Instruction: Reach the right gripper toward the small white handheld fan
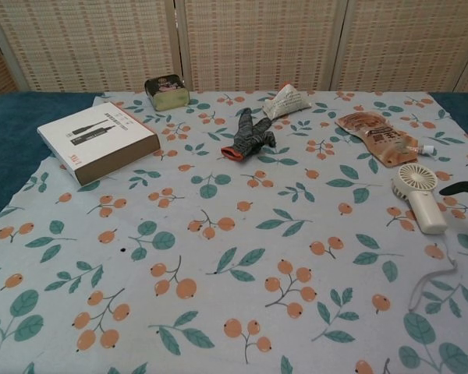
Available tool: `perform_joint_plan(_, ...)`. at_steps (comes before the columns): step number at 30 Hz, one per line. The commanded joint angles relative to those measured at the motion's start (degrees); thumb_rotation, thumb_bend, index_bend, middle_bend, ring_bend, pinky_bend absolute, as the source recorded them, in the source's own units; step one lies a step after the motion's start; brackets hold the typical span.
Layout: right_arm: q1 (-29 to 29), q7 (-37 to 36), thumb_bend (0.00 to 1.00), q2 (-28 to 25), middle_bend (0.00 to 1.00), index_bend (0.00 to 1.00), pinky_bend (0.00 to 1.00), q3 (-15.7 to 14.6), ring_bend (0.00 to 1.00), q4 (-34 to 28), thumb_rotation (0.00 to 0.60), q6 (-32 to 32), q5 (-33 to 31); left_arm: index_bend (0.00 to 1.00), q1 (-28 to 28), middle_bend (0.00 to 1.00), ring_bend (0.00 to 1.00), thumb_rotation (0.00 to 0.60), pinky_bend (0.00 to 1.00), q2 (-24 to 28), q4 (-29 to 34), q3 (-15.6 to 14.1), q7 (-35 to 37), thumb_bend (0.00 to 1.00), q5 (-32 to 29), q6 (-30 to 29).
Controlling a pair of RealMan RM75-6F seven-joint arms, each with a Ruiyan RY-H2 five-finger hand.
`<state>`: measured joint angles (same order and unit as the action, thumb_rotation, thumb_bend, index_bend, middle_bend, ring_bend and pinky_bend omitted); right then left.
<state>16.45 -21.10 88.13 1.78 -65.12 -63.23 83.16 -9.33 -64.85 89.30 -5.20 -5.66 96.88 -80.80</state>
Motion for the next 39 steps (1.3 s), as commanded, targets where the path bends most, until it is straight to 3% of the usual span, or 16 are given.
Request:
perform_joint_plan(1,0.1,0.0,0.75,0.1,0.73,0.14,0.78,0.0,0.61,0.1,0.6,0.0,0.0,0.28,0.0,0.33,0.42,0.6,0.58,0.0,0.1,0.0,-0.1,0.68,0.1,0.0)
perform_joint_plan(39,2.5,-1.3,0.75,1.6,0.73,0.13,0.78,0.1,0.61,2.7,0.6,1.9,-0.1,0.28,0.2,0.33,0.42,0.6,0.58,0.1,-0.1,0.1,0.2,0.68,0.3,-0.4)
